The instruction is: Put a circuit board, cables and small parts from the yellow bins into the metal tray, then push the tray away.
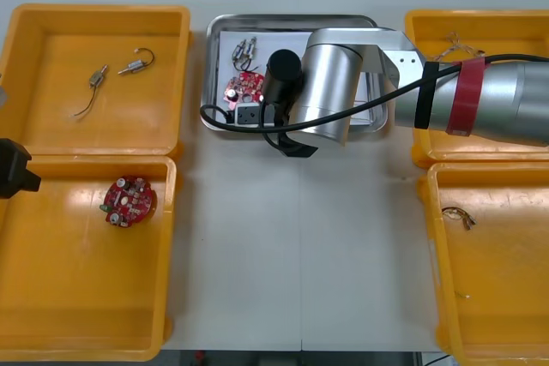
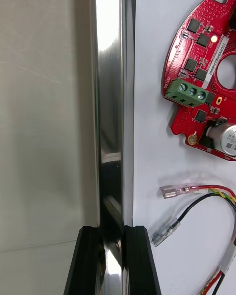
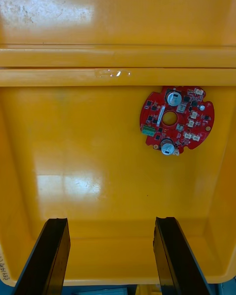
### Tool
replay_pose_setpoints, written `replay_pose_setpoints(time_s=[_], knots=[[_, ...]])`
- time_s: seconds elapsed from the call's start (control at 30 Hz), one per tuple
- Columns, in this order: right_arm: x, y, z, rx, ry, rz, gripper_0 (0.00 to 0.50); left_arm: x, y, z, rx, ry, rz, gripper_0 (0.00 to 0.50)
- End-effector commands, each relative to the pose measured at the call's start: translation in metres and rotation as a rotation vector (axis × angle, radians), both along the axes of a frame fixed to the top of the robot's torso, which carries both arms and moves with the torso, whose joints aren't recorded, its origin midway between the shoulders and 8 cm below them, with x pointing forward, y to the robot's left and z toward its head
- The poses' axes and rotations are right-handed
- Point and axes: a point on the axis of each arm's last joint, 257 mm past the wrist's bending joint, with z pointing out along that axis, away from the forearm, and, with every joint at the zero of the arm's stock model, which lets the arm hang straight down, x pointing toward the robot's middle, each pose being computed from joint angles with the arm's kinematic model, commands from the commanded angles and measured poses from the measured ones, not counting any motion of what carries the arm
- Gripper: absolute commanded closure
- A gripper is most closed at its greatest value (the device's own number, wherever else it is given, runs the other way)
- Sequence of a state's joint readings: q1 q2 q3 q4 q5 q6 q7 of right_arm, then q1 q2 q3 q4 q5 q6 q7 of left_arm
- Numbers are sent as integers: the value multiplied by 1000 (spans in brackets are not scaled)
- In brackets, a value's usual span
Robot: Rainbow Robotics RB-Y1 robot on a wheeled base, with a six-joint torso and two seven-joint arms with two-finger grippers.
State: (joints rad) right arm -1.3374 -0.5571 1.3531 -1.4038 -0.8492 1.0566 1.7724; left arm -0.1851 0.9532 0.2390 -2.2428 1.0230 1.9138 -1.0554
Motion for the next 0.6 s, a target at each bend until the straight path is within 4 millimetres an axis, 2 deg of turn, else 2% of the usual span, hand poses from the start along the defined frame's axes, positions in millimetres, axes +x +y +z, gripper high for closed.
replay_pose_setpoints(time_s=[0.03,0.3,0.6], knots=[[23,0,22,-11,-60,5,500,-1,7,9,48,-26,-48,0],[41,0,28,14,-96,6,500,-1,7,9,48,-26,-48,0],[51,13,39,23,-133,37,500,-1,7,9,48,-26,-48,0]])
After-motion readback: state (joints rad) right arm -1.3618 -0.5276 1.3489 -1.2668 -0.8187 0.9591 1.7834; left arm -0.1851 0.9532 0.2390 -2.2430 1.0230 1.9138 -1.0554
